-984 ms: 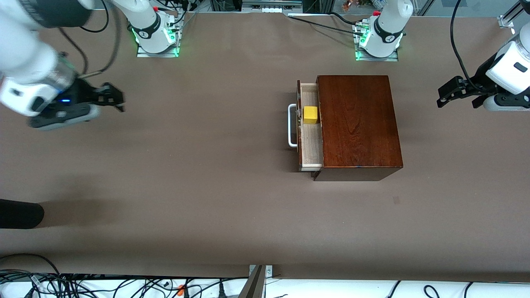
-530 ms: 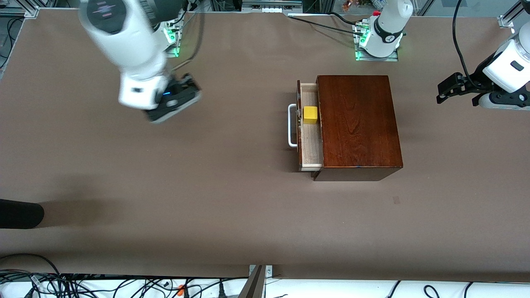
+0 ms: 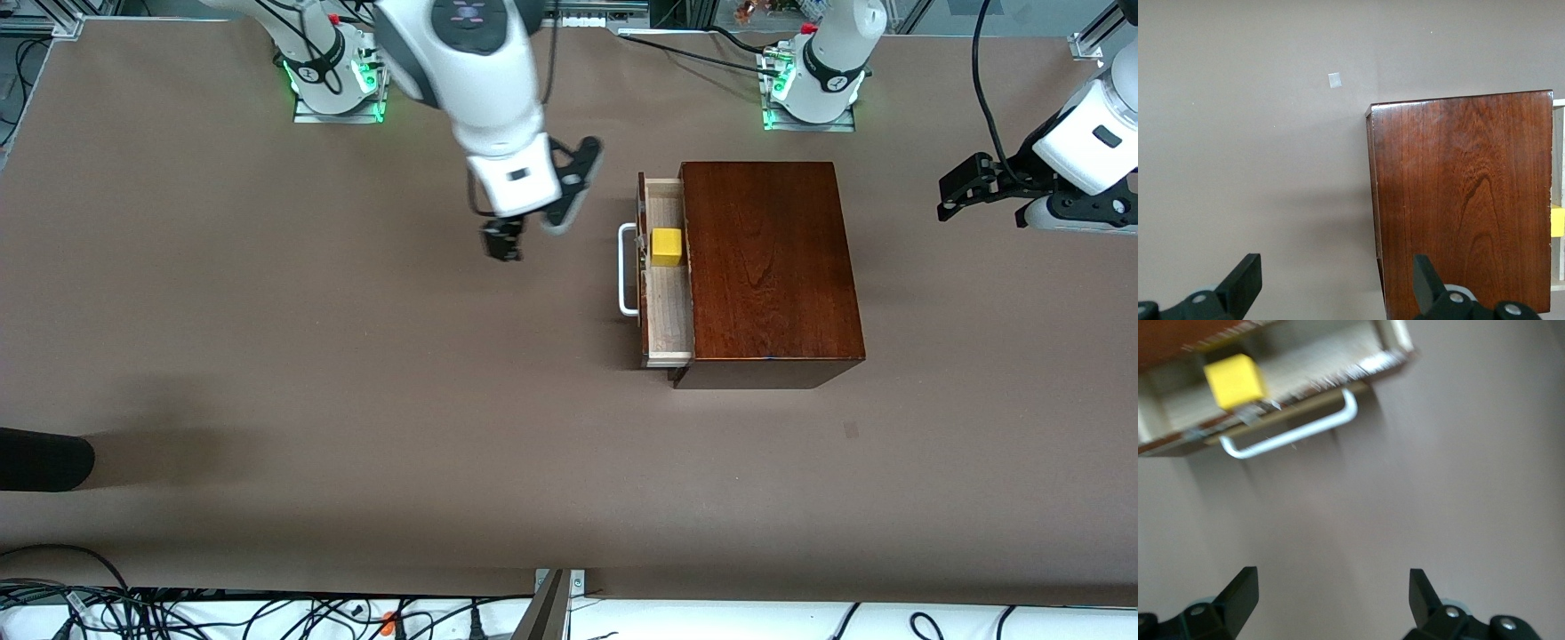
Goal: Open drawer, take yellow block, close drawer
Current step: 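Move the right gripper over the yellow cube in the open drawer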
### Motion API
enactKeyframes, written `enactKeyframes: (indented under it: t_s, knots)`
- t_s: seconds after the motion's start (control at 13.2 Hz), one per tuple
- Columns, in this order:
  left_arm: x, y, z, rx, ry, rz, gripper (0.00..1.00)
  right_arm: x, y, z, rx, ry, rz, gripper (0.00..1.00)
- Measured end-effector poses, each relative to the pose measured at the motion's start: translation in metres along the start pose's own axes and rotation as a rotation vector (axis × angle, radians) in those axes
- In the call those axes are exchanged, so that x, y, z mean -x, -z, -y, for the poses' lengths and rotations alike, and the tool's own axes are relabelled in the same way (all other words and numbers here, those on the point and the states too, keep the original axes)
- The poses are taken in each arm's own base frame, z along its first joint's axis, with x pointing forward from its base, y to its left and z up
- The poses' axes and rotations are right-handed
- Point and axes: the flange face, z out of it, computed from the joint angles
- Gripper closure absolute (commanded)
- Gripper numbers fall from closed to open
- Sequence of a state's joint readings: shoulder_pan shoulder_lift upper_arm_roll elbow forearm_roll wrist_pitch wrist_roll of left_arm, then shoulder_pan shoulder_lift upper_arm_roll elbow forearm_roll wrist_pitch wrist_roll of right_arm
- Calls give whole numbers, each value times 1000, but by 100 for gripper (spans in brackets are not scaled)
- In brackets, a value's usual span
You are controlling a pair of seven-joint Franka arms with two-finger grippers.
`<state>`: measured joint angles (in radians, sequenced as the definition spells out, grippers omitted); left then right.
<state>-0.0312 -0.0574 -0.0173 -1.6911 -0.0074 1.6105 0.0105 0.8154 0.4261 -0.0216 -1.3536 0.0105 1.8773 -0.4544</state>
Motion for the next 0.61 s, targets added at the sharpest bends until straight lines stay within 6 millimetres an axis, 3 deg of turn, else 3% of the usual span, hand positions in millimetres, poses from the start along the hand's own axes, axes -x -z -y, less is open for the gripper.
enactKeyframes:
  t_s: [0.15,0.3,0.45,0.61]
  knots:
    - [0,0,-1,0,-20,0,0,-28,-3,40,-11,78,-17,0]
    - [0,0,-2,0,-51,1,0,-43,-7,70,-31,128,-28,0]
    - [-1,-2,-2,0,-61,5,0,-55,-25,88,-51,174,-40,0]
    - [-4,-8,-2,1,-61,17,0,-72,-54,112,-78,233,-55,0]
